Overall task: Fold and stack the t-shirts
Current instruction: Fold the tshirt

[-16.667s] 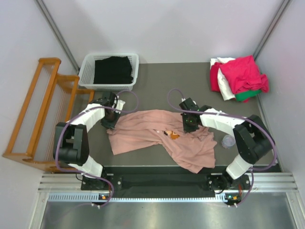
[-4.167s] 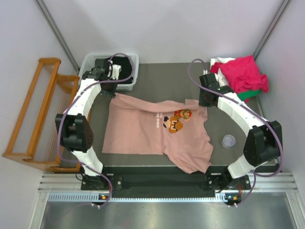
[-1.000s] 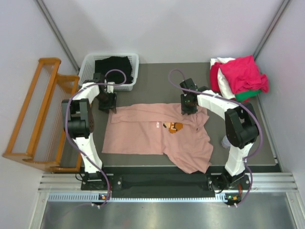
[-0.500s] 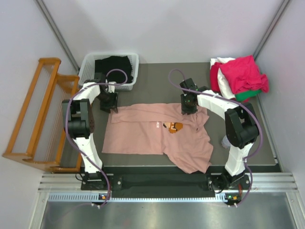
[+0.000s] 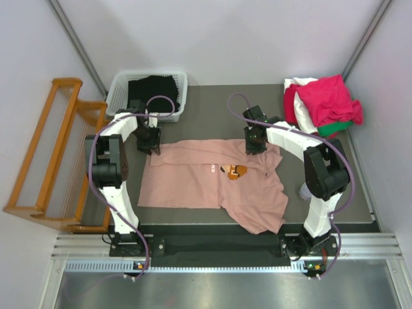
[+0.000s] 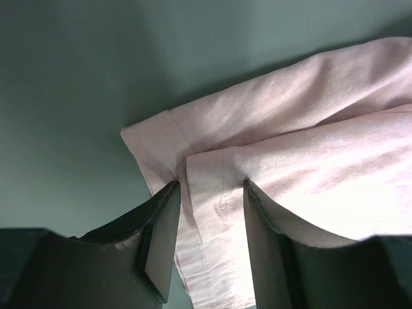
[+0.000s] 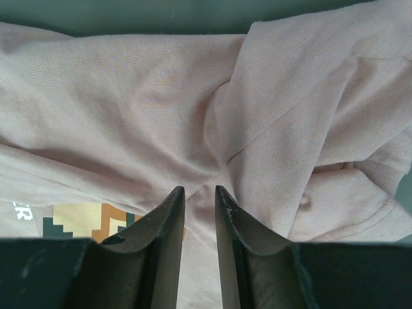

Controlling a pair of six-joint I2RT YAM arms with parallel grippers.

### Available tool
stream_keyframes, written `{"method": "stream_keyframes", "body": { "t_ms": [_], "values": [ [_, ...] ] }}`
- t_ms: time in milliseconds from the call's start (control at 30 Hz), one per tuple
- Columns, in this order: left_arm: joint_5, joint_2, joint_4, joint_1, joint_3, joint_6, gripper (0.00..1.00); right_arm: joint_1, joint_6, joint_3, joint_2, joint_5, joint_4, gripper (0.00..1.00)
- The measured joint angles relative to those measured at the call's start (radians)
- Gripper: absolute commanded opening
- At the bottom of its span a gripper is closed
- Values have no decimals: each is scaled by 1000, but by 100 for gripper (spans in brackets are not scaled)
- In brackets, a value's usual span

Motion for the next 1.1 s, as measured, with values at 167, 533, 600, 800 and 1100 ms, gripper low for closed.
{"method": "stream_keyframes", "body": {
  "t_ms": [167,533,600,800,1100],
  "values": [
    [-5,0,0,0,-4,6,34,0,0,0,0,0,0,23],
    [-7,-3,-2,0,-4,11,0,0,0,0,0,0,-1,21],
    [-7,-8,-3,0,-4,11,0,0,0,0,0,0,-1,21],
    [-5,-63,-36,0,-3,28,0,0,-1,0,0,1,-2,21],
    [32,-278,-189,0,-5,125,2,-1,-1,0,0,1,-2,22]
  ]
}}
